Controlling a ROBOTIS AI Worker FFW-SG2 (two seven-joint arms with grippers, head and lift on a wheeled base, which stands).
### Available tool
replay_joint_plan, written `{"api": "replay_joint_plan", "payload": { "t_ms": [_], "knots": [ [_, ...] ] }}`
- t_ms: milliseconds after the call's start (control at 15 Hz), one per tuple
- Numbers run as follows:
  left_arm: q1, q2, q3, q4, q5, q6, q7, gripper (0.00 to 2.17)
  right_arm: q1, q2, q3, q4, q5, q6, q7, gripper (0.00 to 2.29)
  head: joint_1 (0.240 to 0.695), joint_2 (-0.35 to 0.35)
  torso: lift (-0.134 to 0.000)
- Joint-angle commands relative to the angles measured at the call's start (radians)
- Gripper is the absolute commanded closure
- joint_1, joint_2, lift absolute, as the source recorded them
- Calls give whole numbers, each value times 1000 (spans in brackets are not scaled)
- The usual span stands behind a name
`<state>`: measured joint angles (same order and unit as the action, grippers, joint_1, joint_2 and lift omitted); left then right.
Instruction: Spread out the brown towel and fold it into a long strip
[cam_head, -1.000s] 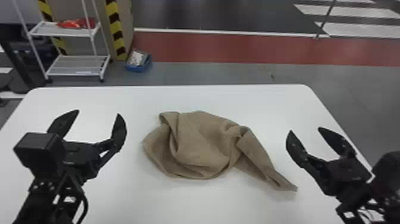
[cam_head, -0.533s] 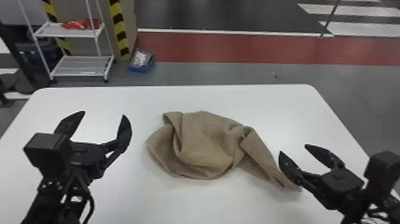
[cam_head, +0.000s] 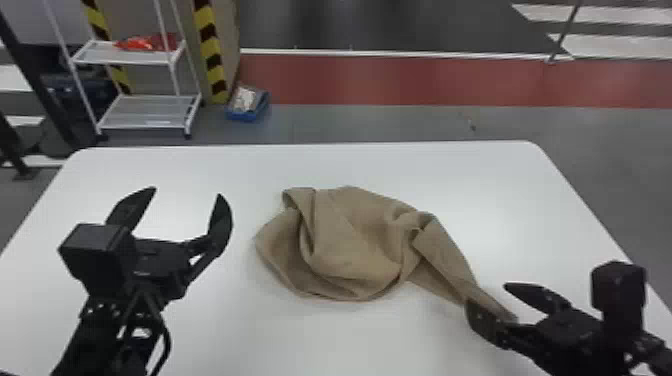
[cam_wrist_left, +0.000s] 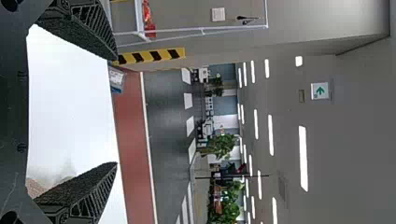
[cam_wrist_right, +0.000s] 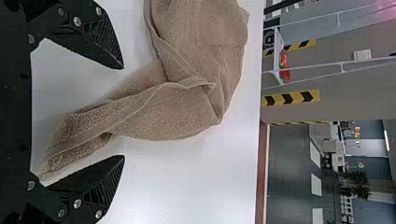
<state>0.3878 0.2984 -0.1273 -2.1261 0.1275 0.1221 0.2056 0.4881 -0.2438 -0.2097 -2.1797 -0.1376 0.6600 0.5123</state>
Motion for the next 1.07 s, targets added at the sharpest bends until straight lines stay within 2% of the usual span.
{"api": "replay_joint_plan", "payload": {
  "t_ms": [0, 267, 400, 533, 667, 733, 800, 1000],
  "knots": [
    [0, 1, 0, 0, 0, 0, 0, 76, 1, 3, -2, -8, 23, 27, -1, 289, 695, -51, -125],
    [0, -1, 0, 3, 0, 0, -2, 76, 0, 12, -5, -9, 69, 76, -1, 292, 695, -61, -125],
    [0, -1, 0, 3, 0, 0, -2, 76, 0, 12, -10, -11, 70, 88, 0, 410, 695, -69, -125],
    [-1, 1, 0, 3, 0, 0, -2, 76, -5, 12, -11, -14, 69, 103, 5, 724, 695, -73, -125],
    [-1, 1, 0, 3, 0, 0, -2, 76, -16, 15, -13, -14, 65, 116, 15, 1355, 695, -75, -125],
    [0, 1, 0, 3, 0, 0, -2, 76, -22, 15, -13, -15, 65, 128, 26, 1571, 695, -74, -125],
    [0, 2, 2, 3, 0, 0, 0, 76, -23, 18, -11, -22, 65, 137, 31, 1683, 695, -72, -125],
    [2, 4, 3, 5, 0, -3, 2, 76, -28, 28, -2, -35, 64, 134, 35, 1686, 695, -62, -125]
  ]
}}
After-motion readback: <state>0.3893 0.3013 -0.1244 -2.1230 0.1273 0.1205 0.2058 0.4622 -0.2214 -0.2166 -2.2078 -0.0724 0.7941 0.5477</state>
